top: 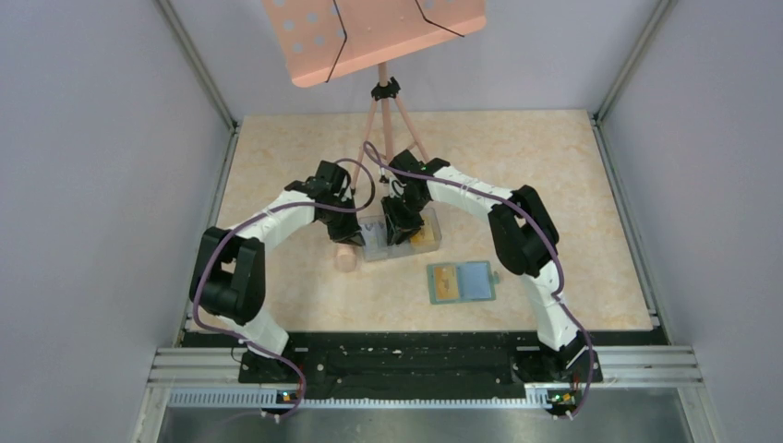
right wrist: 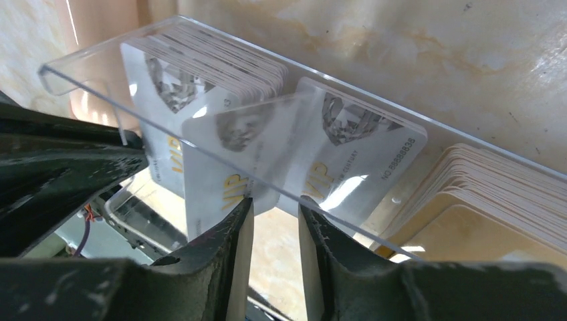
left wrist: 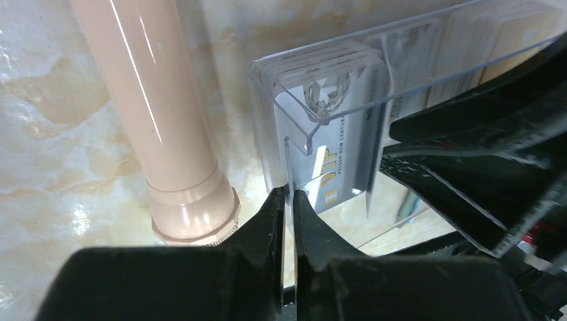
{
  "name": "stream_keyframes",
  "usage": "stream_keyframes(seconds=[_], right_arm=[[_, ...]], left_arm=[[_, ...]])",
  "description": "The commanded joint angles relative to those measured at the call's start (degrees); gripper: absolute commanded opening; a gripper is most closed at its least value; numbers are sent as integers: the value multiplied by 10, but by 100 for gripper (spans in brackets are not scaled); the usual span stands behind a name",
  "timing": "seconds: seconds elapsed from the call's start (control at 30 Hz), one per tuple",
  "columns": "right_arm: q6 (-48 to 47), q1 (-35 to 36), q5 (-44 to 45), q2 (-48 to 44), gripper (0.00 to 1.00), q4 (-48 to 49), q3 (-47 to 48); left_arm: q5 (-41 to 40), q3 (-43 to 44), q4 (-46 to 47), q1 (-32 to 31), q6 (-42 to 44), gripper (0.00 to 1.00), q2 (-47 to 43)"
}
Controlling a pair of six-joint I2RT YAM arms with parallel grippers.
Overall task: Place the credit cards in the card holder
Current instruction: Pick up the credit card from the storage box.
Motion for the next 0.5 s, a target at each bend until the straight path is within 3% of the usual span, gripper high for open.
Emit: stream_keyframes(seconds=[0.0, 0.23, 0.47], right_arm=[[-5, -4, -4, 6, 29, 2, 1], [-4, -3, -6, 5, 27, 2, 2], [-2, -4, -8, -2, 30, 2, 8]], left_arm=[[18, 46, 16, -4, 14, 6, -53], [13, 57, 18, -17, 15, 6, -44], [-55, 74, -39, -18, 37, 11, -37]])
